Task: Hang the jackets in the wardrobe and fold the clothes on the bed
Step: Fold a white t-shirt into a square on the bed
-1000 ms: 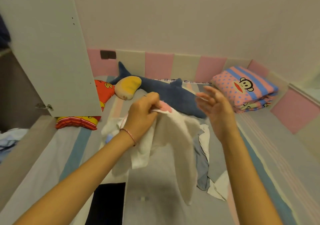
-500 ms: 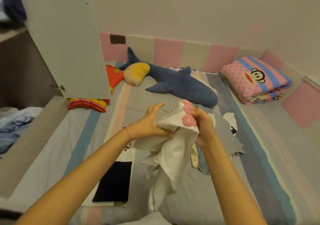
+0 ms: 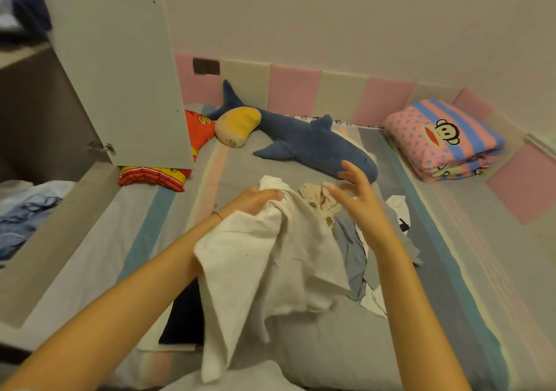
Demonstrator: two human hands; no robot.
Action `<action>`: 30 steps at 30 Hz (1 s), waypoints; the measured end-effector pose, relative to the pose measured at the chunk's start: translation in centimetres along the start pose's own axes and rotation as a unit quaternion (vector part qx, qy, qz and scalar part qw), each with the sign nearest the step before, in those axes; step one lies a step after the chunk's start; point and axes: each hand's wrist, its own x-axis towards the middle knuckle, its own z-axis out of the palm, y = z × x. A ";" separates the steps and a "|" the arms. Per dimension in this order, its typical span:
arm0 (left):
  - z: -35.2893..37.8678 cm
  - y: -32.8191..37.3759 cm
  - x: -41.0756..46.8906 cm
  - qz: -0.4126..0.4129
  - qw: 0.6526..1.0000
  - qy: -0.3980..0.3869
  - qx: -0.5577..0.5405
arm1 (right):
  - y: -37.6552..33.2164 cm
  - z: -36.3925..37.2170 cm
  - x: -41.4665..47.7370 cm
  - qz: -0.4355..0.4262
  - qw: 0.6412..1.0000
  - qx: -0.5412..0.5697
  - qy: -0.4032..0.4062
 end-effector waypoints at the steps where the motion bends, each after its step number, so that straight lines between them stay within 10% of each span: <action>1: 0.9 0.7 -0.2 0.009 0.999 -0.023 -0.029 | -0.5 0.5 -0.5 -0.019 0.998 0.004 -0.066; 4: 2.2 0.6 -0.6 0.028 0.987 -0.062 -0.148 | -1.8 2.9 -2.1 -0.026 0.979 -0.075 -0.188; 11: 2.2 0.9 -1.1 0.073 0.971 -0.026 -0.227 | -2.1 5.7 -2.7 -0.052 0.981 -0.156 -0.099; 16: 0.2 1.8 -2.5 0.176 0.979 -0.014 -0.103 | -2.7 4.5 -1.3 -0.127 0.985 -0.120 -0.008; 22: -1.7 -0.9 -0.6 0.309 0.919 0.186 0.159 | -4.1 4.2 0.1 -0.019 1.000 0.001 -0.010; 26: -0.3 -1.1 -0.7 0.172 0.983 -0.004 -0.069 | -4.1 4.6 -0.5 0.085 0.972 0.167 -0.144; 30: 0.4 -1.3 -0.7 0.211 0.977 0.008 -0.006 | -3.4 3.9 -0.2 0.075 0.972 0.076 -0.207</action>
